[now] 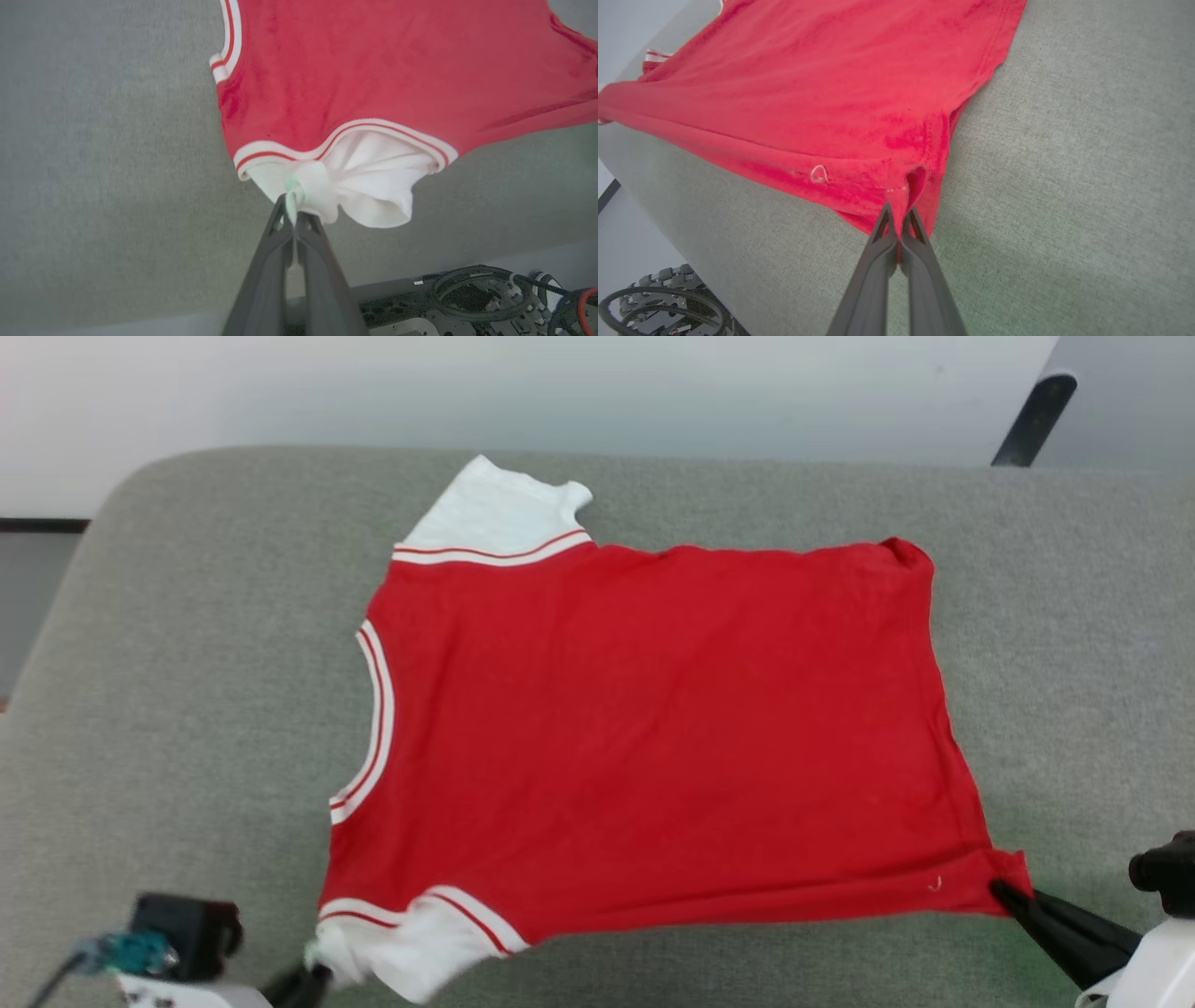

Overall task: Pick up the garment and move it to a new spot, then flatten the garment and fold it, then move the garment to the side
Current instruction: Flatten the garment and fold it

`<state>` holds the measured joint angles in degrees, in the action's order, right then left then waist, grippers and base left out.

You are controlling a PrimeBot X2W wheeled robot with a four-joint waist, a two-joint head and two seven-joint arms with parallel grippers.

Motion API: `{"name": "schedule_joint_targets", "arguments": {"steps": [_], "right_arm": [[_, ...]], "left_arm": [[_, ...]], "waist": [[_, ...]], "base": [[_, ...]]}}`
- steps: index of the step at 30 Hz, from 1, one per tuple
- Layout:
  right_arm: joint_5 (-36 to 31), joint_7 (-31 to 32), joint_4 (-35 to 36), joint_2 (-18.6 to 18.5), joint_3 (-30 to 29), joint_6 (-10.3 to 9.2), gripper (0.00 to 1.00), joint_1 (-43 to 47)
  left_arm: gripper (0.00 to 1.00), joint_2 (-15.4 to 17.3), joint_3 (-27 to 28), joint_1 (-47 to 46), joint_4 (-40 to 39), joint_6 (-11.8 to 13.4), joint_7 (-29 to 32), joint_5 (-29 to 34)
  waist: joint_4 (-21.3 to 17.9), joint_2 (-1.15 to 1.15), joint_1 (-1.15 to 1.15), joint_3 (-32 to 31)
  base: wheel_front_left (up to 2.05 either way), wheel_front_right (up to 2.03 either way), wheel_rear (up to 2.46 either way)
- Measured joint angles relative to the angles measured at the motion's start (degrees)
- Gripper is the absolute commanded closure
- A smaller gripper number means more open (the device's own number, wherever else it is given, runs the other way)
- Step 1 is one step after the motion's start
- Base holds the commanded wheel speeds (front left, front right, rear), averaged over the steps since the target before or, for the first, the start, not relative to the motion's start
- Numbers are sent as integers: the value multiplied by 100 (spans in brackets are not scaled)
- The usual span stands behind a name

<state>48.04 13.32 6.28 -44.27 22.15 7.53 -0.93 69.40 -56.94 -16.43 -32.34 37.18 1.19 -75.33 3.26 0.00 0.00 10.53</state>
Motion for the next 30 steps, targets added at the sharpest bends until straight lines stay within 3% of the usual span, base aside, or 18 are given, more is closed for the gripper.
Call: {"name": "schedule_joint_targets", "arguments": {"steps": [5, 10, 16, 21, 25, 30], "right_arm": [[-405, 657, 602, 438, -630, 0, 100, 24], [-739, 1333, 737, 853, -753, 0, 100, -608], [-968, 1805, 374, 1121, -749, 0, 100, -1498], [-993, 2024, -69, 1221, -538, -1, 100, -2081], [-993, 2152, -403, 1298, -343, -1, 100, -2389], [-894, 2229, -716, 1402, -157, -1, 100, -2655]], "left_arm": [[100, 437, 188, -619, -122, 18, 377, 463], [100, 441, 309, -1624, 289, -541, 1207, 1043], [100, -326, 263, -2823, 1378, -1461, 2100, 1547], [100, -1032, 85, -3399, 2439, -2081, 2597, 1577], [100, -1404, -34, -3618, 3070, -2375, 2867, 1496], [100, -1678, -68, -3729, 3618, -2517, 3137, 1287]], "waist": [[-98, 0, 0, 184], [-180, 0, 0, 419], [-239, 0, 0, 742], [-271, 0, 0, 1002], [-298, 0, 0, 1171], [-319, 0, 0, 1283]], "base": [[0, 0, 0], [0, 0, 0], [0, 0, 0], [0, 0, 0], [0, 0, 0], [0, 0, 0]]}}
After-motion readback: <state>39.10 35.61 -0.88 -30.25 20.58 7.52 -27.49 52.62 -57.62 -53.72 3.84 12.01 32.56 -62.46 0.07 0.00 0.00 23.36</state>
